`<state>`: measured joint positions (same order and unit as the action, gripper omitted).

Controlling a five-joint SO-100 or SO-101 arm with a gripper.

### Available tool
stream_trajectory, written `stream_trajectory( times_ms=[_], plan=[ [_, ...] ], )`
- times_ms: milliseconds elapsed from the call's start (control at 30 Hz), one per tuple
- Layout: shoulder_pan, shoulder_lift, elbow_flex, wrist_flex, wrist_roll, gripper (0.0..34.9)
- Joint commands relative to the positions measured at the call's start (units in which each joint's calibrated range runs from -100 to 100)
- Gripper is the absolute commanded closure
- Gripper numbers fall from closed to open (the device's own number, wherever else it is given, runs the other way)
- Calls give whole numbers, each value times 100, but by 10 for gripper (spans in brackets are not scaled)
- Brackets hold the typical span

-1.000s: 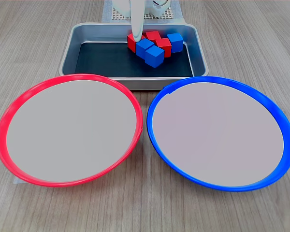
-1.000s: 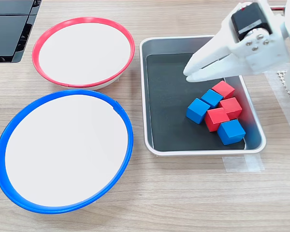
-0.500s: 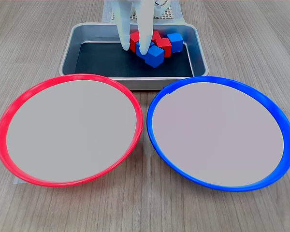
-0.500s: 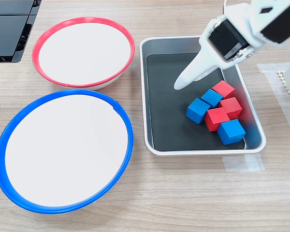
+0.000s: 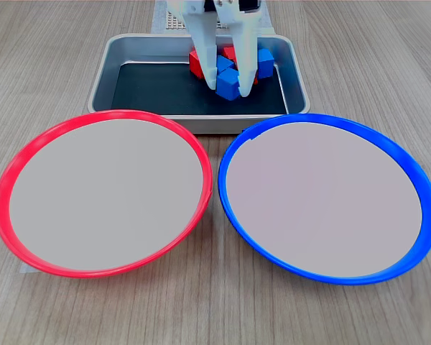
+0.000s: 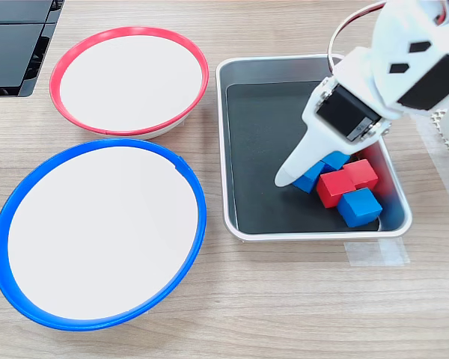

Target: Move six blocks from tray to matching dishes

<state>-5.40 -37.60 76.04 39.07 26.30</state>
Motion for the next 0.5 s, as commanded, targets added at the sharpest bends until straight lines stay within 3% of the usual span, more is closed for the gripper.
stream_trajectory(
  times_ms=[0, 67, 167, 233, 333, 467],
  plan=[
    [-284, 216, -390, 142, -44, 196],
    [-444, 438, -672, 414, -73, 202],
    [-481, 617, -909, 620, -54, 239],
    [-434, 651, -1027, 678, -20, 346],
    [-340, 651, -1282, 852, -5, 347],
    [-199, 770, -2939, 1504, -254, 347]
  ],
)
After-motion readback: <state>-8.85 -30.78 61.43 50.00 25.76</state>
